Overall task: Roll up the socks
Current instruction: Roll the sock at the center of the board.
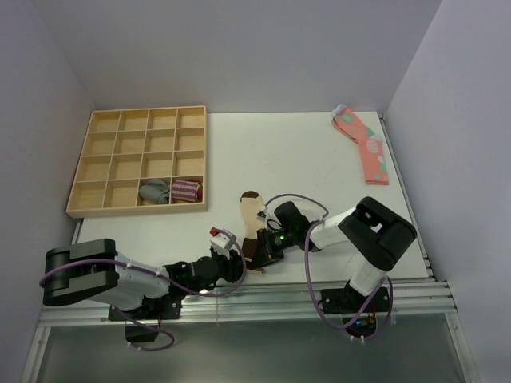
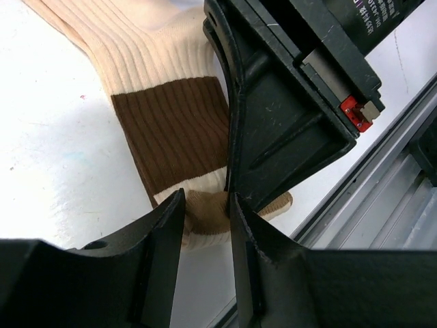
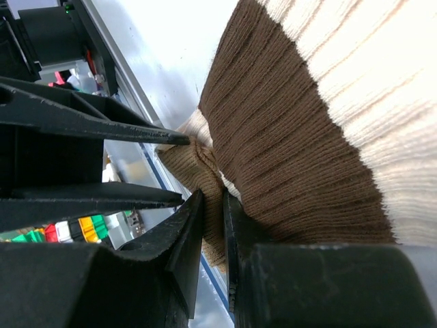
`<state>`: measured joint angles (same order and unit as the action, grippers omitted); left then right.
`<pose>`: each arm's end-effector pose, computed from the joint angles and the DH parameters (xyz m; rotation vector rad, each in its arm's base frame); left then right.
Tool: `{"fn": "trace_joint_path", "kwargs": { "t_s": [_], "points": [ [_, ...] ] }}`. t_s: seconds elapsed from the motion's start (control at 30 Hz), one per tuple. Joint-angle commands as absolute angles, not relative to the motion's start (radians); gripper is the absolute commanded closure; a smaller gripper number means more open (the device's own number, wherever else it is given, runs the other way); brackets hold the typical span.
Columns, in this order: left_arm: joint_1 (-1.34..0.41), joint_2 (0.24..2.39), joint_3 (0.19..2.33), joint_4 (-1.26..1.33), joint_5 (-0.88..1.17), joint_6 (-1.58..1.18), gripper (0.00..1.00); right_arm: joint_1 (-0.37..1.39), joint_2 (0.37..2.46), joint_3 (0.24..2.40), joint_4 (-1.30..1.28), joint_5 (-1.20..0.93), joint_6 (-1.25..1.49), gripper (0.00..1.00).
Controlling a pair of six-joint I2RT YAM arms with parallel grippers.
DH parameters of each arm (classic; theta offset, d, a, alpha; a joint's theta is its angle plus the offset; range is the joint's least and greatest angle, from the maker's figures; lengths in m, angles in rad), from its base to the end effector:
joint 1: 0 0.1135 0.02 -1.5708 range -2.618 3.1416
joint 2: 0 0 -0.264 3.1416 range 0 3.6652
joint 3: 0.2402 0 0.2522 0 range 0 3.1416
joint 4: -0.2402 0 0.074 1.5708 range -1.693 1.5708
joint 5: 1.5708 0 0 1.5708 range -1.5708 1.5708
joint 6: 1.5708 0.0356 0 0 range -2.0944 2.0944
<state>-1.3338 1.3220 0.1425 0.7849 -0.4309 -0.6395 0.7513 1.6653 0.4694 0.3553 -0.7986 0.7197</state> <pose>0.0619 -0.1929 0.1249 0.4085 1.9919 -0.8764 0.1699 0.1936 0.0967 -0.4786 2.6960 1.5391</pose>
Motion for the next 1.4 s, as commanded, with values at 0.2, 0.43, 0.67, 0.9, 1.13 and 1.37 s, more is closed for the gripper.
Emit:
{"fn": "trace_joint_path", "kwargs": {
  "t_s": [0.2,0.43,0.67,0.9,1.13,1.37],
  "points": [
    [-1.335,1.368,0.104,0.939,-0.387,-0.684,0.62,0.724,1.669,0.408,0.29,-0.744,0.672,0.77],
    [-1.333,1.387,0.078,0.982,-0.371,-0.704,0.62,0.69,1.654,0.399,0.281,-0.765,0.655,0.77],
    [-1.333,1.425,0.083,0.991,-0.365,-0.716,0.64,0.677,1.655,0.4,0.285,-0.776,0.65,0.78],
    [-1.335,1.335,0.061,0.973,-0.408,-0.726,0.62,0.675,1.67,0.393,0.304,-0.779,0.653,0.78],
    [-1.335,1.152,0.081,0.871,-0.422,-0.654,0.57,0.675,1.686,0.403,0.298,-0.785,0.653,0.78],
    [-1.319,1.236,0.123,0.939,-0.289,-0.592,0.56,0.675,1.698,0.408,0.295,-0.79,0.649,0.78]
  ]
}}
